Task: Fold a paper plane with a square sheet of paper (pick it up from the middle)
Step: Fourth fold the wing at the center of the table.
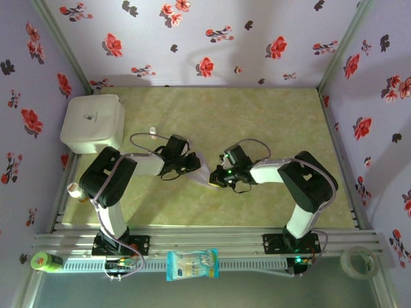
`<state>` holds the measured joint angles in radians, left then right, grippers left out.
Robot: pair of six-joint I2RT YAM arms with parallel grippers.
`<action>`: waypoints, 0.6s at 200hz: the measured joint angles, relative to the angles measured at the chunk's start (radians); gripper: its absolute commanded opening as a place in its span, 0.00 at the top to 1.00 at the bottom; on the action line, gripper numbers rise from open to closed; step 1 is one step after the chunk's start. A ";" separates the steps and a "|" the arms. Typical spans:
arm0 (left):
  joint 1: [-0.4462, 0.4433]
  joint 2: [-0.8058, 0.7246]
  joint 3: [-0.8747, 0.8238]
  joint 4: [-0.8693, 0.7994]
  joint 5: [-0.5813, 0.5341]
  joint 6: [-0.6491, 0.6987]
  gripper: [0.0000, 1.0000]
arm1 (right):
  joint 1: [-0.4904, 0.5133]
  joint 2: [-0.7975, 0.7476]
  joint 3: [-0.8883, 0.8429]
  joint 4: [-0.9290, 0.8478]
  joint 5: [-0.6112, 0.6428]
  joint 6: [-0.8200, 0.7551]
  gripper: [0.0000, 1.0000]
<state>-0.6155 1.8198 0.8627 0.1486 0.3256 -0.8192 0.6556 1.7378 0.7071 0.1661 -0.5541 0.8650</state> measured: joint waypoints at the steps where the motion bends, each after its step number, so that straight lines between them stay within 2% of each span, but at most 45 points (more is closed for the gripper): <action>1: 0.000 0.000 0.001 -0.001 0.000 0.000 0.90 | 0.000 0.000 -0.002 0.002 0.000 0.000 0.96; 63: -0.013 -0.039 0.032 -0.113 -0.011 0.045 0.89 | -0.002 -0.018 -0.052 0.074 0.000 0.000 0.99; 120: -0.101 -0.095 0.031 -0.097 -0.021 -0.010 0.92 | -0.002 -0.018 -0.052 0.073 0.000 0.000 0.99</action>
<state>-0.7170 1.7245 0.8936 0.0517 0.3050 -0.8288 0.6540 1.7203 0.6552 0.2394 -0.5537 0.8650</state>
